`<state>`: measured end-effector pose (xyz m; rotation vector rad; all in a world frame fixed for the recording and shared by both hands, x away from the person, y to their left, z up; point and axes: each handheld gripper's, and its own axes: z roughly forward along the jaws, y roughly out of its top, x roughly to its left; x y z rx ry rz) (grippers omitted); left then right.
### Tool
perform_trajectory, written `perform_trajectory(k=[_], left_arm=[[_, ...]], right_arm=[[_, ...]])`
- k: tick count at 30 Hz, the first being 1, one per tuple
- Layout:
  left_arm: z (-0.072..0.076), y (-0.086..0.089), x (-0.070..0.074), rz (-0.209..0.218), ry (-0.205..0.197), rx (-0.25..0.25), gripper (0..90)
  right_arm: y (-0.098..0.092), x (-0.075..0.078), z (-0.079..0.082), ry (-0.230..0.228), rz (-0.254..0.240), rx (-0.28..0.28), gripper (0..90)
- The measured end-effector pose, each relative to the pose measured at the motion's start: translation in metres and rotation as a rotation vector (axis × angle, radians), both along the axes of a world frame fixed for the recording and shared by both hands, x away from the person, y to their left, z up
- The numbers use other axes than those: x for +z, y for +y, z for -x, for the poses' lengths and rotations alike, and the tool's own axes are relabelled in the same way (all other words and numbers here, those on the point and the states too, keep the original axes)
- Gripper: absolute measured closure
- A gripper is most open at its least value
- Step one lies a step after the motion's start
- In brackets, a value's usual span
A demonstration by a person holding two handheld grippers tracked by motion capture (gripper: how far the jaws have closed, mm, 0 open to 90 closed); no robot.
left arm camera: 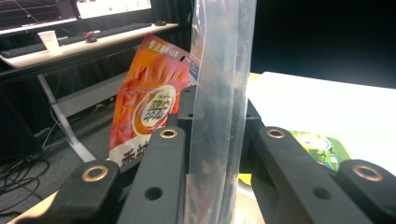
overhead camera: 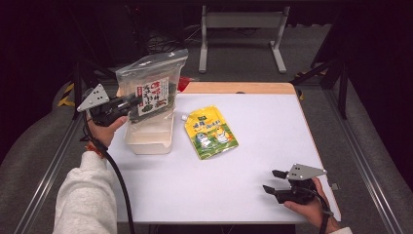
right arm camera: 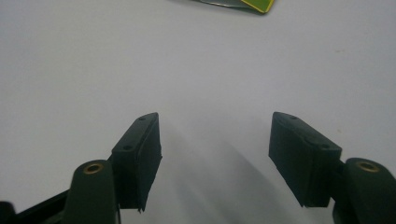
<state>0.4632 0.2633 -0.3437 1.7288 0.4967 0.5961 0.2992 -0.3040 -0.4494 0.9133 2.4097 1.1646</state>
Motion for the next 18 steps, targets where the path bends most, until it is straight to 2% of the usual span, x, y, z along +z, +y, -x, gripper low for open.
perform_trajectory(k=[6, 7, 11, 12, 15, 18], left_arm=[[-0.002, 0.0, -0.007, -0.021, 0.007, 0.01, 79.0], [-0.002, 0.002, -0.011, 0.006, 0.011, 0.014, 78.9], [-0.003, 0.009, -0.02, 0.039, 0.028, 0.012, 78.8], [-0.002, 0.01, -0.022, 0.04, 0.02, 0.006, 78.8], [0.0, 0.011, -0.023, 0.03, 0.021, 0.004, 78.9], [0.004, 0.009, -0.024, -0.009, 0.026, 0.003, 79.0]], right_arm=[[0.0, -0.002, 0.002, 0.008, 0.005, -0.003, 33.1], [-0.001, -0.002, 0.002, 0.008, 0.005, -0.004, 32.9], [-0.001, -0.002, 0.002, 0.012, 0.004, -0.008, 32.6], [-0.001, -0.003, 0.002, 0.013, 0.004, -0.006, 32.6], [0.001, -0.003, 0.002, 0.018, 0.009, 0.0, 32.6], [0.002, -0.004, 0.001, 0.022, 0.012, 0.004, 32.3]])
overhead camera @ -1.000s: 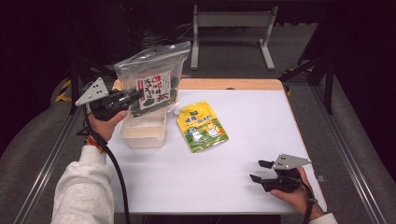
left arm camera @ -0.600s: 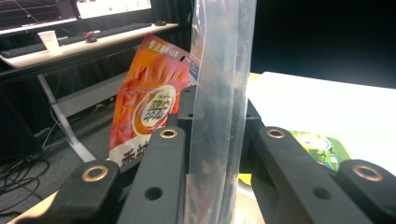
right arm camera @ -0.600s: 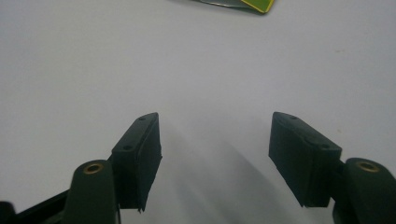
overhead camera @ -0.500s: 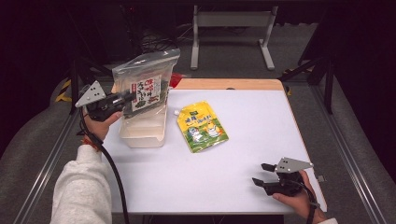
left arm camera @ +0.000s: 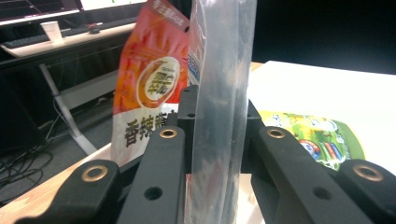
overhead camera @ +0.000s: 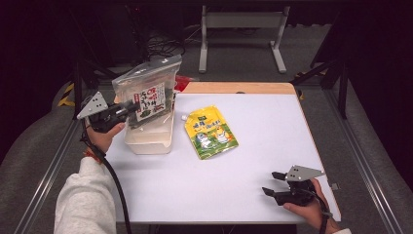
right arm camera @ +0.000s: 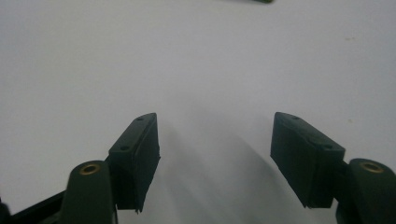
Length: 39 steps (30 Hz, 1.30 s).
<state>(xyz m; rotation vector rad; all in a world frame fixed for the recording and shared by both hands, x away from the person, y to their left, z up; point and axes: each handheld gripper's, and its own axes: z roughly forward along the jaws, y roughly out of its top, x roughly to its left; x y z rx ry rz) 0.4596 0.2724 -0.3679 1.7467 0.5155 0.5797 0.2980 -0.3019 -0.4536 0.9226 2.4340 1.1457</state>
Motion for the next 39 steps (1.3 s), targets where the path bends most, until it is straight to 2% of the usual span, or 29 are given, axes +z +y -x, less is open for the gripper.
perform_trajectory(k=[2, 4, 8, 11, 18, 22, 31, 35, 39], left_arm=[[-0.003, -0.007, -0.005, -0.059, 0.027, -0.006, 78.9], [-0.005, -0.011, -0.011, -0.062, 0.039, -0.003, 78.8], [-0.006, -0.006, -0.021, 0.017, 0.048, 0.008, 78.8], [-0.005, -0.003, -0.024, 0.021, 0.053, 0.002, 78.7], [0.001, 0.007, -0.039, 0.071, 0.056, 0.021, 78.6], [0.004, 0.005, -0.039, 0.06, 0.056, 0.026, 78.6], [0.009, 0.0, -0.04, 0.068, 0.056, 0.068, 78.2], [0.009, 0.0, -0.04, 0.091, 0.063, 0.101, 77.3], [0.011, -0.003, -0.038, 0.082, 0.058, 0.11, 75.8]], right_arm=[[0.001, 0.0, 0.0, 0.0, 0.001, 0.003, 31.9], [0.001, 0.0, 0.0, 0.0, 0.0, 0.002, 31.7], [0.001, 0.001, 0.0, -0.003, -0.004, 0.004, 31.5], [0.001, 0.001, 0.0, -0.002, -0.003, 0.007, 31.5], [0.004, 0.001, 0.0, -0.005, -0.003, 0.015, 31.3], [0.004, 0.002, -0.001, -0.008, -0.004, 0.013, 31.2], [0.006, 0.003, -0.004, -0.019, 0.003, 0.02, 31.0], [0.007, 0.004, -0.004, -0.028, 0.004, 0.019, 31.3], [0.009, 0.004, -0.005, -0.033, 0.011, 0.021, 31.3]])
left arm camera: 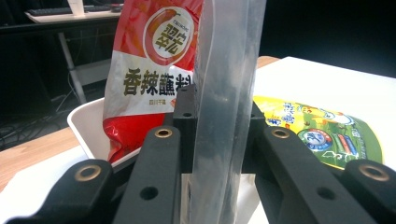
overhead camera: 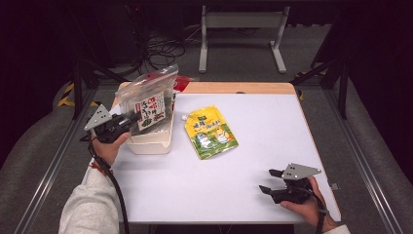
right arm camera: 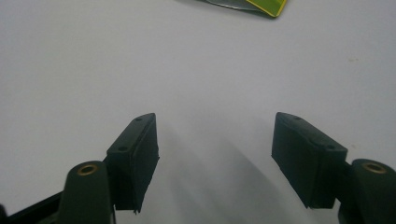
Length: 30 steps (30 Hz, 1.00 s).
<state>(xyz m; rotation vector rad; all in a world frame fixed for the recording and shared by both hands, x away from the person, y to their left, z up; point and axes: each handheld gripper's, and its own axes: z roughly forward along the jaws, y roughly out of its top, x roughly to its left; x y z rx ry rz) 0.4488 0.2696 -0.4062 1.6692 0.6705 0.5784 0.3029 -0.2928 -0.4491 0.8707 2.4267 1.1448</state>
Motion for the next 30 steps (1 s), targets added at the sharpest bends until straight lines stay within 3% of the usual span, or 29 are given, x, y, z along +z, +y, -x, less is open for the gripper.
perform_trajectory(k=[6, 11, 17, 21, 30], left_arm=[[0.005, -0.003, 0.006, 0.0, -0.007, -0.006, 70.0], [0.01, -0.002, 0.014, 0.026, -0.035, 0.034, 62.7], [0.018, -0.004, 0.023, 0.006, -0.053, 0.044, 60.2], [0.023, -0.005, 0.025, -0.019, -0.032, 0.073, 52.9], [0.043, 0.0, 0.031, -0.011, -0.02, 0.126, 38.9]], right_arm=[[0.0, 0.0, 0.0, -0.002, 0.002, -0.002, 31.4], [-0.002, 0.001, -0.001, 0.0, -0.003, -0.007, 31.4], [-0.001, 0.002, -0.002, -0.001, -0.003, -0.008, 31.5], [0.0, 0.002, -0.005, -0.002, 0.0, -0.012, 31.5], [0.003, 0.006, -0.018, 0.0, -0.044, -0.041, 34.7]])
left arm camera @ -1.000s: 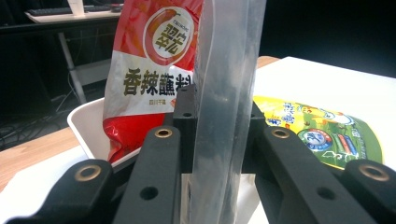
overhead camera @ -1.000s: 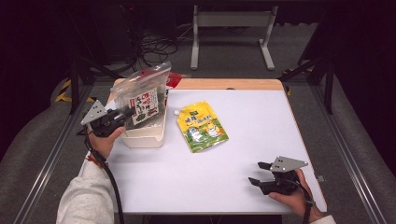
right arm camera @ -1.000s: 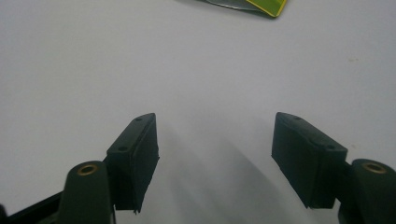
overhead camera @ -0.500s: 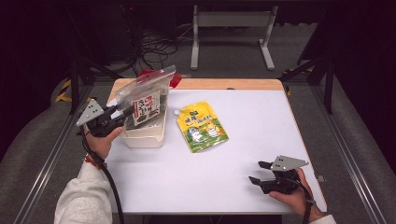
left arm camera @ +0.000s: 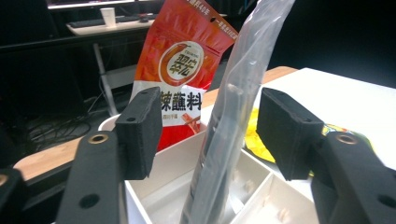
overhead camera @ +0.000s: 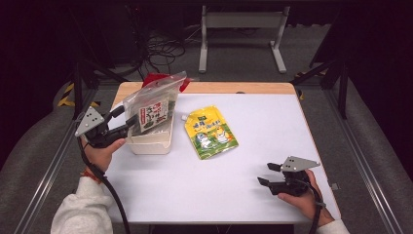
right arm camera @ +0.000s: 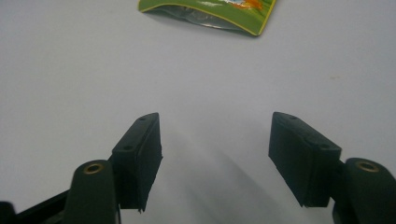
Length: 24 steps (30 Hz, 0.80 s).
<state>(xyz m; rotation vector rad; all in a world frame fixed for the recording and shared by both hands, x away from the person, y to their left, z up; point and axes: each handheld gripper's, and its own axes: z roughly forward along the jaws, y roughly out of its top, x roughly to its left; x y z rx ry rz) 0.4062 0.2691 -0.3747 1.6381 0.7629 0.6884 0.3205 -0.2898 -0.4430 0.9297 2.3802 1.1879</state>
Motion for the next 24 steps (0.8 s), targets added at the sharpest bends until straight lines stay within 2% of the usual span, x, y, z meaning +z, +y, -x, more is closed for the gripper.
perform_trajectory(k=[4, 6, 13, 15, 16, 17, 19, 21, 24], left_arm=[[0.014, 0.002, -0.002, 0.003, 0.02, 0.003, 36.0], [0.019, 0.001, -0.003, -0.019, 0.027, 0.008, 35.4], [0.037, -0.006, -0.007, -0.06, 0.046, 0.006, 33.8], [0.048, -0.009, -0.01, -0.072, 0.055, 0.016, 34.1], [0.048, -0.009, -0.01, -0.072, 0.055, 0.016, 33.8], [0.055, -0.012, -0.014, -0.069, 0.067, 0.026, 33.3], [0.064, -0.017, -0.02, -0.079, 0.082, 0.017, 33.0], [0.071, -0.021, -0.022, -0.108, 0.08, 0.011, 32.7], [0.085, -0.027, -0.026, -0.096, 0.085, -0.017, 31.5]], right_arm=[[0.003, 0.005, -0.015, 0.003, -0.049, -0.017, 41.3], [0.004, 0.007, -0.02, 0.004, -0.068, -0.011, 45.4], [0.016, 0.009, -0.039, -0.008, -0.06, 0.004, 47.7], [0.018, 0.009, -0.043, -0.012, -0.059, 0.009, 47.3], [0.02, 0.01, -0.046, -0.01, -0.061, 0.015, 47.7], [0.021, 0.01, -0.048, -0.009, -0.061, 0.025, 49.8], [0.023, 0.011, -0.051, -0.01, -0.061, 0.033, 51.9], [0.025, 0.011, -0.055, -0.012, -0.058, 0.034, 52.1], [0.028, 0.011, -0.059, -0.011, -0.054, 0.029, 52.9]])
